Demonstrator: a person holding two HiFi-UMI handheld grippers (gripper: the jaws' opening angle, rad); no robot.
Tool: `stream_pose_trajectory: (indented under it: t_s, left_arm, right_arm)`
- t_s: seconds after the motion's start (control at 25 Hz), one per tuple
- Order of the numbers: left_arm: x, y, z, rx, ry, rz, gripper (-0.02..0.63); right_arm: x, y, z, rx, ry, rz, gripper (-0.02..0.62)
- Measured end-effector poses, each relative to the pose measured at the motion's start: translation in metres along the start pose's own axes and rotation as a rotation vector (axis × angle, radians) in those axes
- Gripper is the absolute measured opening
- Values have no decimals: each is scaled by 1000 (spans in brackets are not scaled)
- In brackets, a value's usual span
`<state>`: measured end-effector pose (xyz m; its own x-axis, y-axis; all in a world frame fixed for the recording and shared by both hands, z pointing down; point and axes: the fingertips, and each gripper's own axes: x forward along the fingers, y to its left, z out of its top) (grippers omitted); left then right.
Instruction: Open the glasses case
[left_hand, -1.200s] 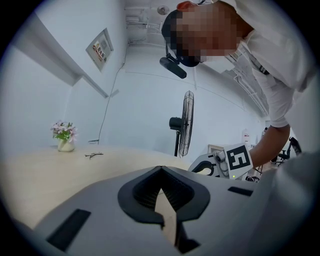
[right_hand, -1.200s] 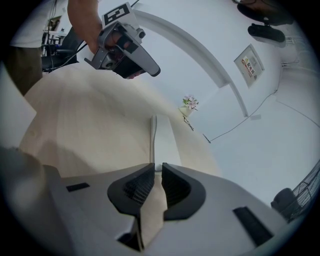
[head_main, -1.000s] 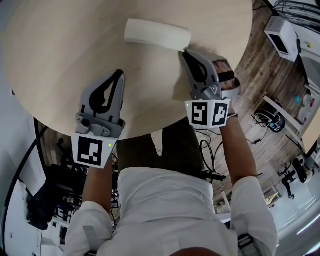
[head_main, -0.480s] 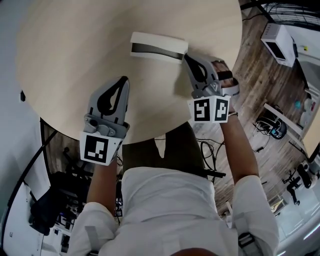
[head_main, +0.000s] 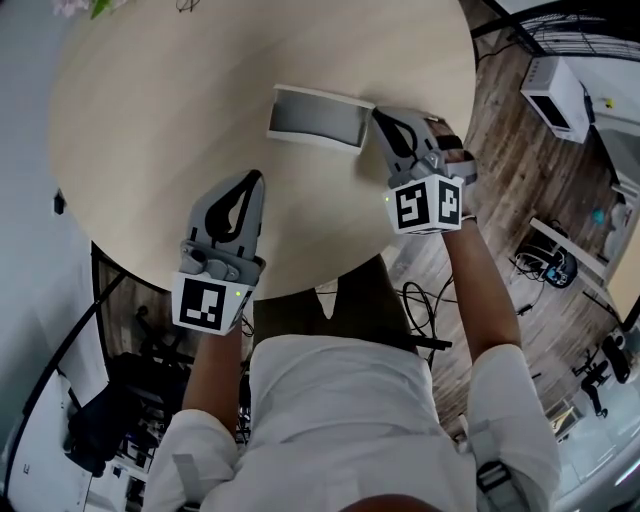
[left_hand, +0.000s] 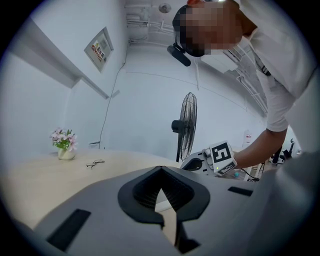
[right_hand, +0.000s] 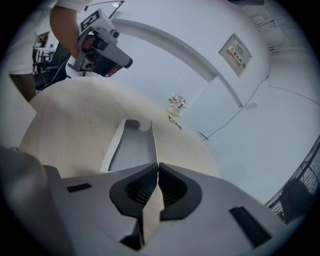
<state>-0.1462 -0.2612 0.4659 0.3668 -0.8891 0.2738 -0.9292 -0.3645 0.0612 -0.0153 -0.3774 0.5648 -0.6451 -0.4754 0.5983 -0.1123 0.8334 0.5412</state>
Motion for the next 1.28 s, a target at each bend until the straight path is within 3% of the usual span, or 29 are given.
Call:
stream_pose_trajectory:
  t_s: [0.44, 0.96, 1.08, 1.16, 1.28]
  left_arm:
    - [20, 9, 7, -33, -29, 15, 12]
    - [21, -2, 18, 6, 3, -14, 12]
    - [22, 0, 37, -30, -52, 12, 12]
    - [22, 1, 49, -55, -82, 26, 12]
    - [16, -4, 61, -65, -72, 29, 12]
  right_arm:
    - [18, -18, -15, 213, -48, 57, 28]
    - [14, -24, -15, 243, -59, 72, 31]
    - [2, -35, -9, 273, -78, 53, 31]
    - [-11, -47, 1, 330, -116, 37, 31]
    - [-44, -69, 24, 494, -220, 20, 29]
